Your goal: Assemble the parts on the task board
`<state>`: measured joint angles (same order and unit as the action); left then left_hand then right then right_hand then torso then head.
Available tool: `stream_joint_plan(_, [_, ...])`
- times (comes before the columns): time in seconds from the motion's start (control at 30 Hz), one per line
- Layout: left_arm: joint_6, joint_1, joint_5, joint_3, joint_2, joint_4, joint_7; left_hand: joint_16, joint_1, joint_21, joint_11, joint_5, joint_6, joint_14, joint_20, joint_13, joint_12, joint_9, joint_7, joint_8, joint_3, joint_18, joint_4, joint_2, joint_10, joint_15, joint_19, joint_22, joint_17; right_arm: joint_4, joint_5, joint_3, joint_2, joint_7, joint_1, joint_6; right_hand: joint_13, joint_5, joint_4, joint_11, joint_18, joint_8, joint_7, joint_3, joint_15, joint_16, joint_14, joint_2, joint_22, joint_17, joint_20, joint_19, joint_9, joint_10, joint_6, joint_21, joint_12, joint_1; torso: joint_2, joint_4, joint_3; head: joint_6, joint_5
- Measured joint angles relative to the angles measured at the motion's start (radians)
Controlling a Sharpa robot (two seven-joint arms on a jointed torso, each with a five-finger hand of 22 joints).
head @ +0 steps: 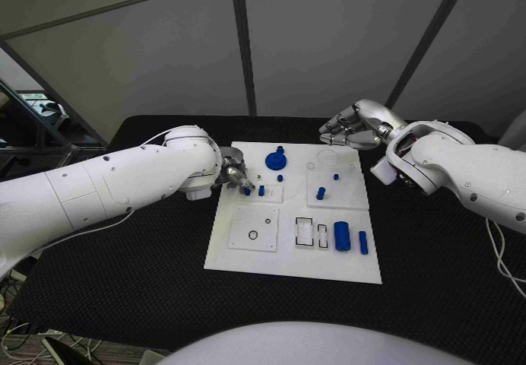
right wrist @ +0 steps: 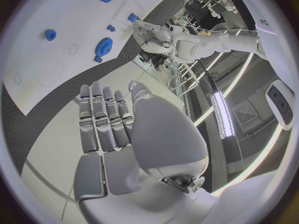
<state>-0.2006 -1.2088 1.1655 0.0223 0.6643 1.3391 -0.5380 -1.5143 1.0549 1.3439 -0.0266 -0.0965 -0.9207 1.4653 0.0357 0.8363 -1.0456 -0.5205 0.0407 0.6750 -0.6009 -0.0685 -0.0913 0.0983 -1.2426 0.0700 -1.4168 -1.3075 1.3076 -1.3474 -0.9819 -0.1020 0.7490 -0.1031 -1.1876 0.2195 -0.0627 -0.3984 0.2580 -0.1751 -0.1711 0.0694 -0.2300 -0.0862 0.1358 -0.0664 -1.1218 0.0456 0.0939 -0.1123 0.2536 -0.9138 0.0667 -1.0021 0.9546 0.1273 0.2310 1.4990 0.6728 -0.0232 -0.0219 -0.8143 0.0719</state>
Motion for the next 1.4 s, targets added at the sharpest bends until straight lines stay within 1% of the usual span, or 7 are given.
stream_joint_plan(0.7, [0.006,0.003,-0.001,-0.002,0.002,-0.024,-0.004,0.000,-0.095,0.000,-0.004,0.001,-0.018,0.001,-0.003,0.009,-0.011,-0.002,0.000,0.004,0.314,0.000,-0.124,0.010,-0.003,0.006,-0.011,0.000,0.000,-0.002,0.000,0.000,0.002,0.001,0.000,-0.005,0.000,0.000,0.003,0.000,0.000,0.000,0.000,-0.003,0.000,0.000,0.000,0.000,-0.001,0.001,0.000,0.000,0.000,0.000,0.000,0.000,0.000,0.000,0.000,-0.0012,0.0007,-0.001,-0.003])
stream_joint_plan(0.97, [0.037,0.004,-0.004,-0.002,0.016,-0.021,0.004,0.008,-0.067,-0.022,0.004,0.001,-0.013,0.000,-0.002,-0.029,0.013,-0.002,0.004,0.001,0.396,0.000,-0.162,-0.018,0.027,0.007,-0.009,0.000,0.000,-0.002,0.001,0.000,0.004,0.001,0.000,-0.006,0.000,0.000,0.003,0.000,0.000,0.000,0.000,-0.003,0.000,0.000,0.000,0.000,-0.001,0.001,0.000,0.000,0.000,0.000,0.000,0.000,0.000,0.000,-0.001,-0.0012,0.0011,0.003,-0.005])
stream_joint_plan(1.1, [0.083,0.004,-0.035,-0.002,0.025,-0.021,0.029,0.113,-0.029,-0.162,0.028,0.006,0.051,0.001,0.013,-0.164,0.126,0.002,0.031,-0.025,0.451,-0.001,-0.186,-0.030,0.143,-0.011,0.082,0.062,0.000,-0.002,0.001,0.000,0.004,0.001,0.000,-0.006,0.000,0.000,0.003,0.000,0.000,0.000,0.000,-0.003,0.000,0.000,0.000,0.000,-0.001,0.001,0.000,0.000,0.000,0.000,0.000,0.000,0.000,0.000,-0.001,-0.0012,0.0011,0.007,-0.007])
stream_joint_plan(1.13, [0.095,0.004,-0.046,-0.002,0.027,-0.022,0.037,0.150,-0.016,-0.211,0.038,0.006,0.069,0.000,0.019,-0.177,0.138,0.007,0.040,-0.030,0.466,-0.048,-0.189,-0.034,0.166,-0.019,0.113,0.098,0.000,-0.002,0.001,0.000,0.004,0.001,0.000,-0.006,0.000,0.000,0.003,0.000,0.000,0.000,0.000,-0.003,0.000,0.000,0.000,0.000,-0.001,0.001,0.000,0.000,0.000,0.000,0.000,0.000,0.000,0.000,-0.001,-0.0012,0.0010,0.007,-0.008])
stream_joint_plan(1.2, [0.118,0.004,-0.069,-0.002,0.030,-0.023,0.053,0.267,0.007,-0.350,0.057,0.006,0.109,-0.046,0.032,-0.191,0.159,0.017,0.058,-0.045,0.486,-0.048,-0.193,-0.038,0.212,-0.037,0.204,0.202,-0.088,-0.002,0.001,0.000,0.004,0.001,0.000,-0.006,0.000,0.000,0.003,0.000,0.000,0.000,0.000,-0.003,0.000,0.000,0.000,0.000,-0.001,0.001,0.000,0.000,0.000,0.000,0.000,0.000,0.000,0.000,-0.001,-0.0012,0.0008,0.009,-0.009])
stream_joint_plan(1.27, [0.146,0.004,-0.094,-0.001,0.033,-0.024,0.075,0.366,0.021,-0.478,0.076,0.006,0.148,-0.101,0.049,-0.203,0.170,0.028,0.079,-0.057,0.512,-0.094,-0.196,-0.042,0.254,-0.054,0.284,0.294,-0.178,-0.002,0.001,0.000,0.004,0.001,0.000,-0.006,0.000,0.000,0.003,0.000,0.000,0.000,0.000,-0.003,0.000,0.000,0.000,0.000,-0.001,0.001,0.000,0.000,0.000,0.000,0.000,0.000,0.000,0.000,-0.001,-0.0012,0.0006,0.011,-0.010])
stream_joint_plan(1.4, [0.202,0.004,-0.132,-0.001,0.035,-0.025,0.128,0.559,0.068,-0.634,0.105,0.006,0.201,-0.222,0.078,-0.225,0.179,0.052,0.111,-0.066,0.556,-0.094,-0.194,-0.052,0.323,-0.082,0.371,0.404,-0.364,-0.002,0.001,0.000,0.004,0.001,0.000,-0.006,0.000,0.000,0.003,0.000,0.000,0.000,0.000,-0.003,0.000,0.000,0.000,0.000,-0.001,0.001,0.000,0.000,0.000,0.000,0.000,0.000,0.000,0.000,-0.001,-0.0012,0.0005,0.013,-0.012])
